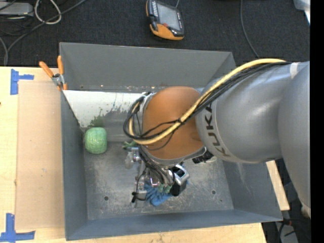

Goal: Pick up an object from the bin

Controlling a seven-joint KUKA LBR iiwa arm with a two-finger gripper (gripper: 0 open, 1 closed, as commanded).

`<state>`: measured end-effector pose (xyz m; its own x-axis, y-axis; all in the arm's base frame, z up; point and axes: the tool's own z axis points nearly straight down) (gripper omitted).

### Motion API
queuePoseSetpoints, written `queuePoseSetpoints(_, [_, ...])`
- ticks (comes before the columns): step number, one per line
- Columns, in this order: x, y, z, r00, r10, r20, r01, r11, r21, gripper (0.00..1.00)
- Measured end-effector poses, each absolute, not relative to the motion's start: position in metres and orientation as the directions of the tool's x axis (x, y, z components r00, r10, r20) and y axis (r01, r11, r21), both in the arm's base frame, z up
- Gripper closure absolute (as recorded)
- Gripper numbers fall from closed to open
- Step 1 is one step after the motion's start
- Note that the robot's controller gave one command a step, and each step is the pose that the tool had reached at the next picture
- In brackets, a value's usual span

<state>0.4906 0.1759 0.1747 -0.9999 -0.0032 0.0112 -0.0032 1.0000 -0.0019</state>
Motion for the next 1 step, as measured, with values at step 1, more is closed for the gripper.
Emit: queuePoseSetpoints(1, [0.4928, 0.1745, 0.1786, -1.000, 0.003, 0.003, 0.003, 1.000, 0.000, 0.00])
